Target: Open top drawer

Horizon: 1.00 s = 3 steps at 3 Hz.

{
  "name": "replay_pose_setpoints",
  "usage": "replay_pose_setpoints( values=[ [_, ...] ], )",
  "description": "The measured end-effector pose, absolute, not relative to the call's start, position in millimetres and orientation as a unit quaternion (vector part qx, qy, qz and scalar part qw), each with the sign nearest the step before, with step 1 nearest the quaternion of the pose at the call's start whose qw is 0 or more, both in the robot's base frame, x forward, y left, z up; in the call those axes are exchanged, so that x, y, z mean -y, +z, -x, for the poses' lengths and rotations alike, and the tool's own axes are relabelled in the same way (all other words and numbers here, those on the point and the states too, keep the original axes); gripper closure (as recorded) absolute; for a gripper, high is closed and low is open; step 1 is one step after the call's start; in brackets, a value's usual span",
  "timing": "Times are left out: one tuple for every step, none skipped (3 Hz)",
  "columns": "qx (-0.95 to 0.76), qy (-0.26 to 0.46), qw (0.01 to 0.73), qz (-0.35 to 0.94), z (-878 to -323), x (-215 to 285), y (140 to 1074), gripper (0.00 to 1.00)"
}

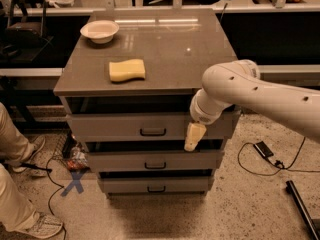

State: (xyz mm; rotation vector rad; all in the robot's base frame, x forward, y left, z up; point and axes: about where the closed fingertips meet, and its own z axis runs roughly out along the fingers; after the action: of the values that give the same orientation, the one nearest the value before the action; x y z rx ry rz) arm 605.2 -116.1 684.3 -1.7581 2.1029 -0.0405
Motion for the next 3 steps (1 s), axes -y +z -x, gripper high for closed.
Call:
replay_pose_setpoints(
  values=[
    [-0.749,0.01,0.192,0.634,-624,107,658,0.26],
    [-0.758,0.017,0.19,0.624,-621,117,645,0.5],
    [-0.767,0.016,0.196,0.61,-616,125,646,0.72]
  ],
)
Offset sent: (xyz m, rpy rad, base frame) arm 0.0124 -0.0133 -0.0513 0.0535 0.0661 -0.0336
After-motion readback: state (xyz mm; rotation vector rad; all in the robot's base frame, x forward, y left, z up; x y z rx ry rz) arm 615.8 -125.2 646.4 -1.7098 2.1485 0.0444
